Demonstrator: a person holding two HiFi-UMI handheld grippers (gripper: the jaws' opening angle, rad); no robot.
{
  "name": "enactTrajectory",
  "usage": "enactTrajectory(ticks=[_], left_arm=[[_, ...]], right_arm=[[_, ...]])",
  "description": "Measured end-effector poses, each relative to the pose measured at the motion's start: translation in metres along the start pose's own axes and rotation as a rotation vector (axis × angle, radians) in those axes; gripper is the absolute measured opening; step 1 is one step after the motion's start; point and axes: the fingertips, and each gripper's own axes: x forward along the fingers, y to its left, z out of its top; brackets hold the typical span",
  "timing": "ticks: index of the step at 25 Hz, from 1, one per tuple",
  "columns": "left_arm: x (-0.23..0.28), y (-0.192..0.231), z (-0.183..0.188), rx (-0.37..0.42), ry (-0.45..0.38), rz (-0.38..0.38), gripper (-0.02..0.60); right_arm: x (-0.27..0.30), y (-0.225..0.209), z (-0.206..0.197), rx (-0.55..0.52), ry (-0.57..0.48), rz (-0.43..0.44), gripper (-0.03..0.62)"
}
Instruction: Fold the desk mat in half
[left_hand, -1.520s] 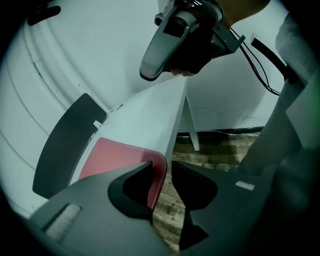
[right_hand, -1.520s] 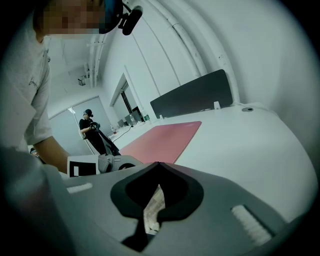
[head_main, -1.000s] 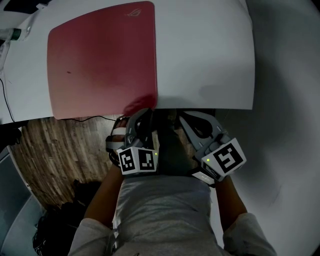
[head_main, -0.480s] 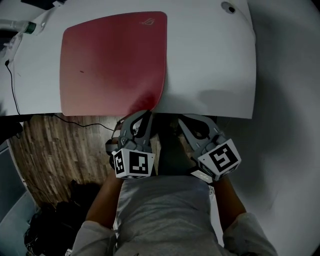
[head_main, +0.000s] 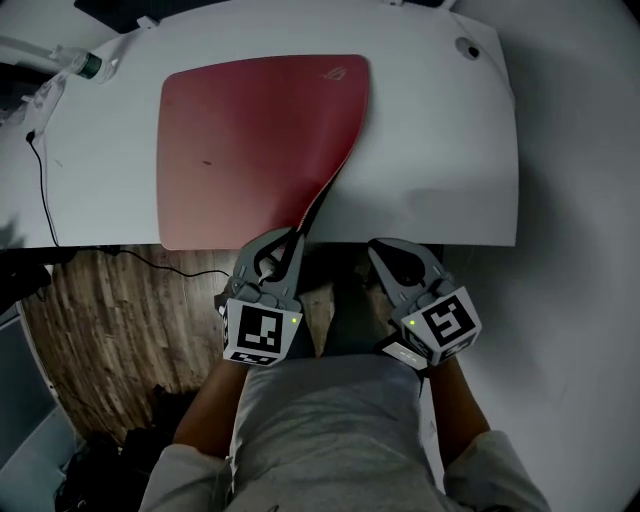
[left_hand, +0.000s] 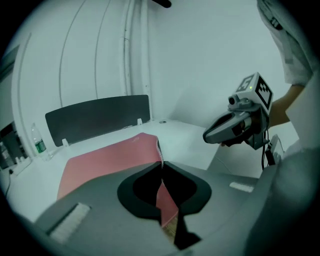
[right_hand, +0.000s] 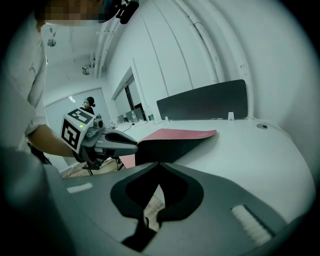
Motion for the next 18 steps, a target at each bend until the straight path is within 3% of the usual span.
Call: enactTrajectory(ticks=[5, 18], left_arm=[[-0.024, 0.041, -0.006, -0.038, -0.041, -0.010, 0.034], [-0.072, 0.117, -0.044, -0.083, -0.042, 0.022, 0.034]], right_arm=[[0.025, 0.024, 0.007, 0.003, 0.011, -0.040, 0.008], [0.084, 0.065, 0.027, -0.017, 0.029, -0.061, 0.007]])
